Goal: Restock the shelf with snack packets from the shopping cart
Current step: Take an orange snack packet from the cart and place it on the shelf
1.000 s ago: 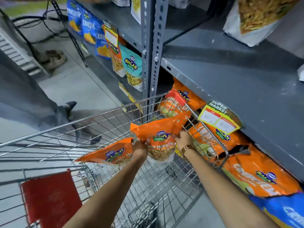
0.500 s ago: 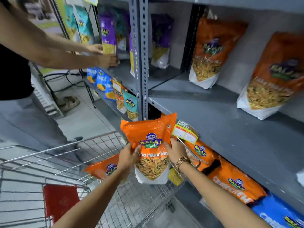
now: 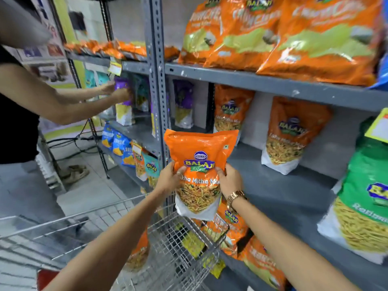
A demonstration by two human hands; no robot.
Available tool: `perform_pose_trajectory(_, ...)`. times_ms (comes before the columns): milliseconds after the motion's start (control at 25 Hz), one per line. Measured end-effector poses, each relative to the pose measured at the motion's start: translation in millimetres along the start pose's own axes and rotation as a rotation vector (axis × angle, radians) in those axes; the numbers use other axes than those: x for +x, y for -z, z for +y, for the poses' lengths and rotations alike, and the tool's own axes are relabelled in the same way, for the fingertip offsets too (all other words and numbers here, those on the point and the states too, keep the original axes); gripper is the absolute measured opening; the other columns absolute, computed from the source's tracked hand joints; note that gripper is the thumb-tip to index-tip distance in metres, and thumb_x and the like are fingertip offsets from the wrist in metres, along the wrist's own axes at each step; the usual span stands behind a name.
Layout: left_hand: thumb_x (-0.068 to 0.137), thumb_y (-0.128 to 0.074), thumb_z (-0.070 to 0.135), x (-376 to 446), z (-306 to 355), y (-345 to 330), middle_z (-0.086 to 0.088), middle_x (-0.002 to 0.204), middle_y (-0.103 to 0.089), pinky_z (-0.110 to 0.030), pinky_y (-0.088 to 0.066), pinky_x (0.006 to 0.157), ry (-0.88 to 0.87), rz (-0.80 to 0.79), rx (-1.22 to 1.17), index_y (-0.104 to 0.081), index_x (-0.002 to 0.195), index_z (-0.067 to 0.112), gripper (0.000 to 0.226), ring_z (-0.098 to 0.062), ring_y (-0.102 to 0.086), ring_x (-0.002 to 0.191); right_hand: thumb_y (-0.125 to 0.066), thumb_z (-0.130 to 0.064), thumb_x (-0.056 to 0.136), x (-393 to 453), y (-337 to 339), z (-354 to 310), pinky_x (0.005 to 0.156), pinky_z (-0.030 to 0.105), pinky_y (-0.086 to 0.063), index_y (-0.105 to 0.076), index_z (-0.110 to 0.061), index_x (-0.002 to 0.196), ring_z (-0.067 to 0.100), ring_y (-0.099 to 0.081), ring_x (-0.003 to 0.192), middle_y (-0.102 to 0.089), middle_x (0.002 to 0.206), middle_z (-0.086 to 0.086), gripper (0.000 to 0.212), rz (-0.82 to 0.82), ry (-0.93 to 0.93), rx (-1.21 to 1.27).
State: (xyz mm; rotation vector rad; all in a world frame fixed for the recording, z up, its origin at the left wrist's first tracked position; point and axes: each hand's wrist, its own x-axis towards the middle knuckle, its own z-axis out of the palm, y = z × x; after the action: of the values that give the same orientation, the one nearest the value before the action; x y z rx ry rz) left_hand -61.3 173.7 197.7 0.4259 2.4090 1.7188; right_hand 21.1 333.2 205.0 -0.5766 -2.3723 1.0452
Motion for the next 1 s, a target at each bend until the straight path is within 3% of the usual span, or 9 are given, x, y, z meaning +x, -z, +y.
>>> perform_pose_trajectory(120,0.090,-0.051,0.028,24,28,-18,-0.012,0.115,-0.062,-0.043,-0.054,0.086,-0.053,-0.022,0.054,-0.051,0.117,0.006,0.034,-0.030,-0.061,0.103,-0.046,-0.029,0.091,20,28,1,0.063,0.037,-0.038,-0.054,-0.001,0.087,0.042,-0.060,0.087,-0.066,0.094,0.026,0.029,0.103,0.007,-0.009)
perform_pose_trajectory(280,0.092,-0.050,0.025,52,60,-54,-0.012,0.109,-0.061,-0.014,-0.051,0.044,-0.100,-0.123,-0.008,-0.049,0.114,0.005,0.029,-0.017,-0.062,0.071,-0.047,-0.027,0.091,44,62,14,0.060,0.033,-0.034,-0.046,-0.008,0.074,0.039,-0.060,0.082,-0.066,0.088,0.025,0.025,0.223,-0.032,-0.005)
perform_pose_trajectory(320,0.092,-0.050,0.025,58,64,-64,-0.013,0.113,-0.062,-0.012,-0.050,0.042,-0.100,-0.152,-0.034,-0.049,0.116,0.005,0.031,-0.017,-0.062,0.074,-0.048,-0.028,0.091,48,68,20,0.060,0.035,-0.037,-0.047,-0.007,0.074,0.039,-0.060,0.081,-0.066,0.088,0.024,0.026,0.248,-0.046,0.003)
perform_pose_trajectory(440,0.092,-0.049,0.027,74,72,-97,-0.014,0.122,-0.061,-0.029,-0.056,0.074,-0.073,-0.227,-0.073,-0.049,0.117,0.005,0.033,-0.027,-0.062,0.101,-0.050,-0.027,0.089,57,84,44,0.063,0.035,-0.042,-0.049,-0.011,0.070,0.034,-0.060,0.077,-0.068,0.087,0.020,0.026,0.299,-0.096,0.032)
perform_pose_trajectory(520,0.092,-0.048,0.028,77,74,-120,-0.015,0.121,-0.061,-0.037,-0.052,0.084,-0.032,-0.254,-0.125,-0.050,0.110,0.006,0.028,-0.027,-0.061,0.103,-0.052,-0.026,0.089,59,91,61,0.063,0.031,-0.041,-0.047,-0.012,0.069,0.030,-0.060,0.075,-0.068,0.087,0.019,0.024,0.332,-0.150,0.074)
perform_pose_trajectory(640,0.092,-0.047,0.031,81,80,-146,-0.014,0.117,-0.062,-0.031,-0.053,0.076,0.011,-0.293,-0.246,-0.050,0.104,0.007,0.027,-0.022,-0.060,0.095,-0.055,-0.025,0.087,64,100,82,0.057,0.030,-0.043,-0.047,-0.009,0.069,0.033,-0.060,0.073,-0.064,0.075,0.014,0.026,0.374,-0.223,0.139)
perform_pose_trajectory(720,0.091,-0.048,0.034,85,84,-156,-0.012,0.113,-0.063,-0.035,-0.053,0.079,0.069,-0.311,-0.354,-0.052,0.107,0.009,0.031,-0.022,-0.062,0.092,-0.058,-0.025,0.086,66,107,89,0.053,0.026,-0.039,-0.046,-0.008,0.066,0.027,-0.056,0.068,-0.058,0.069,0.009,0.028,0.393,-0.230,0.156)
perform_pose_trajectory(880,0.090,-0.053,0.032,92,101,-161,-0.007,0.097,-0.065,-0.042,-0.055,0.080,0.178,-0.357,-0.636,-0.055,0.082,0.023,0.012,-0.017,-0.064,0.077,-0.064,-0.022,0.082,64,119,93,0.047,0.017,-0.037,-0.045,-0.013,0.057,0.012,-0.048,0.057,-0.053,0.060,0.001,0.032,0.465,-0.236,0.234)
perform_pose_trajectory(1000,0.089,-0.055,0.028,96,109,-161,-0.008,0.100,-0.063,-0.034,-0.053,0.065,0.215,-0.323,-0.706,-0.057,0.082,0.020,0.010,-0.017,-0.063,0.074,-0.063,-0.014,0.082,65,126,97,0.051,0.015,-0.039,-0.048,-0.022,0.053,0.013,-0.049,0.061,-0.054,0.060,-0.006,0.033,0.505,-0.237,0.295)
